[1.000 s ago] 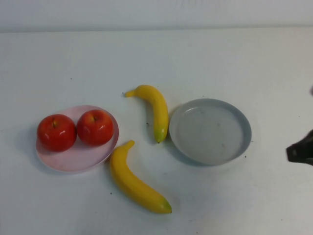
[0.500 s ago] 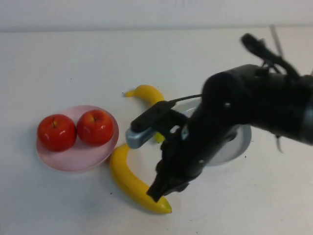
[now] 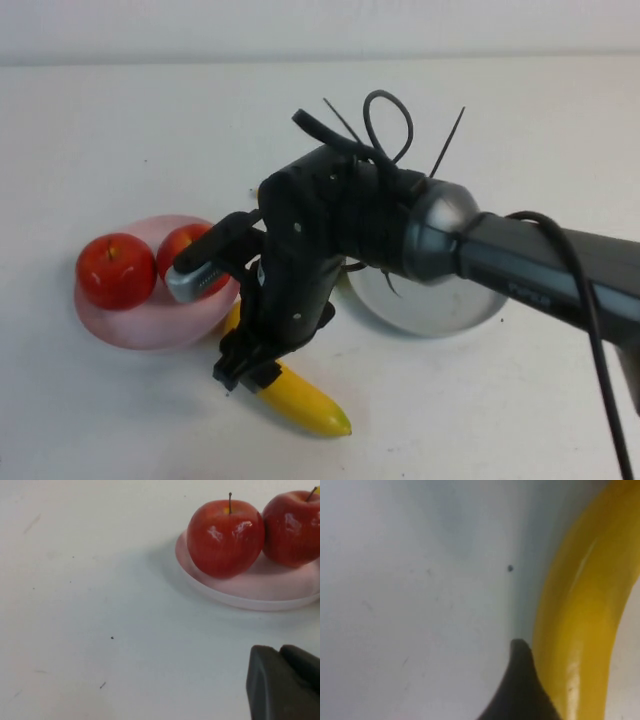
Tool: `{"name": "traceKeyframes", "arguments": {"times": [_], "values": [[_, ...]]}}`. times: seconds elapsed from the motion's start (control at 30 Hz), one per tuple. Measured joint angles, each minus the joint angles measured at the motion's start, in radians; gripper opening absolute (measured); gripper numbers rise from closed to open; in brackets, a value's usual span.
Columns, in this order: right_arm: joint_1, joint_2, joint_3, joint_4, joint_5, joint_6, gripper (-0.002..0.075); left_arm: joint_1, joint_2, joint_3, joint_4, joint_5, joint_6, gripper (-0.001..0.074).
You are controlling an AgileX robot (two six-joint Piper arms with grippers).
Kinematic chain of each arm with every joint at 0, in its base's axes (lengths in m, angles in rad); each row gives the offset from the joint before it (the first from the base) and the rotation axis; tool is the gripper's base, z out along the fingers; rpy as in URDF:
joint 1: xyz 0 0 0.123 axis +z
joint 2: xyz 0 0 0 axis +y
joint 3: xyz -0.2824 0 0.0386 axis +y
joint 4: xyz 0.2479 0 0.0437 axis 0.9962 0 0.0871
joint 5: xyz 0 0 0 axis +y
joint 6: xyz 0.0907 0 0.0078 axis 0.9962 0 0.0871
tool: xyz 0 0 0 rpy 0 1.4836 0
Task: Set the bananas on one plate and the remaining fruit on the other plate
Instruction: Put another type of fruit in the right plate
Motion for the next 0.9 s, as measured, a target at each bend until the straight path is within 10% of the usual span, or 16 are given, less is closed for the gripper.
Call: {"name": "traceKeyframes", "arguments": {"times": [0.9], "values": [[-0.024, 0.017, -0.078, -0.137, 0.095, 0.207, 0.0307, 0.000, 0.000, 0.000, 0.000, 0.000, 0.000, 0.0004]]}}
